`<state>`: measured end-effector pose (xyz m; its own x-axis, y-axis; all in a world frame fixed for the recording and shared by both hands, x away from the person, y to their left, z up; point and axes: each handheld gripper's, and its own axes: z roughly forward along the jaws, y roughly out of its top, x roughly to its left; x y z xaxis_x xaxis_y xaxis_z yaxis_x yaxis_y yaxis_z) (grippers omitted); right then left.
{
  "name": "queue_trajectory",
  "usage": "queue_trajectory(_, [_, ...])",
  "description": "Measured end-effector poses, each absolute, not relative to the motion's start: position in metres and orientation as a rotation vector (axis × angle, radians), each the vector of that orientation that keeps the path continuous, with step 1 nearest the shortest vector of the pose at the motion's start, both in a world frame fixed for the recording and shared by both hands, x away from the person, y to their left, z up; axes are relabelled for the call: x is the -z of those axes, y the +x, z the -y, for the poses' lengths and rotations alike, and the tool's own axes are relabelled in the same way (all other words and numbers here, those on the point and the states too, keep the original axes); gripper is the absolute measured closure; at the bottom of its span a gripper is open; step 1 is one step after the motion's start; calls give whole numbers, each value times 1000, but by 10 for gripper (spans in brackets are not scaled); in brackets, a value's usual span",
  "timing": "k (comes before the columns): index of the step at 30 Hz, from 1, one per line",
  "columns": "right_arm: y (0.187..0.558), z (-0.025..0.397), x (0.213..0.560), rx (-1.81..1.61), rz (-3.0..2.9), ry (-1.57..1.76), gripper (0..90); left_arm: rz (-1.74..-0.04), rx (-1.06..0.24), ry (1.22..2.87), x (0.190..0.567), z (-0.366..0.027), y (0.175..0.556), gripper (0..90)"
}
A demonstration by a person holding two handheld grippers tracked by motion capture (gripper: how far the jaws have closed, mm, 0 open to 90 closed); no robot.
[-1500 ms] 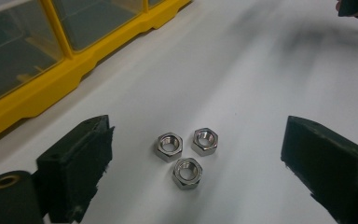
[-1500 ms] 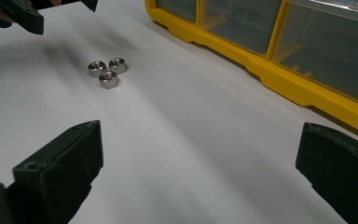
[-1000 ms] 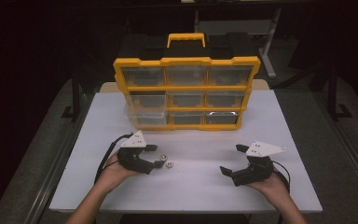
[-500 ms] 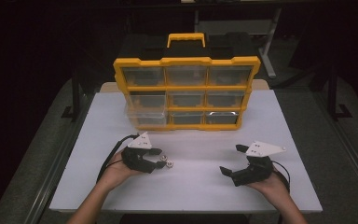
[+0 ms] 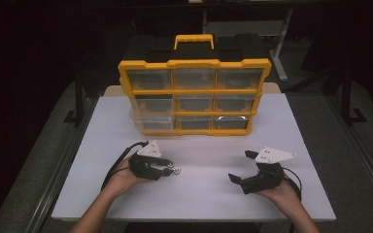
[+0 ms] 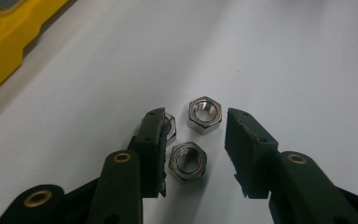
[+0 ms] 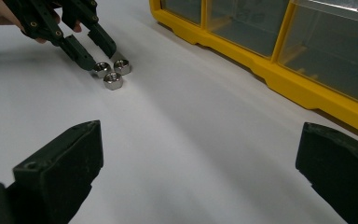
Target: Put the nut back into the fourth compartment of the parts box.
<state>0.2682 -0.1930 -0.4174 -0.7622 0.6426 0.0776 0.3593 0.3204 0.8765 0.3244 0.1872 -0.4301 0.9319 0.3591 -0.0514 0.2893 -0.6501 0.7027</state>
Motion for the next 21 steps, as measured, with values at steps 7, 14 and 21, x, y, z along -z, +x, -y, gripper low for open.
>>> queue_trajectory(7, [269, 193, 418, -1415, -2308, 904, 1, -445, -108, 2350, 434, -187, 326, 632])
queue_trajectory(14, [268, 193, 418, -1417, -2306, 904, 1, -437, -110, 2381, 436, -186, 325, 655])
queue_trajectory(21, [269, 193, 418, -1419, -2306, 906, 1, -433, -104, 2395, 438, -187, 324, 670])
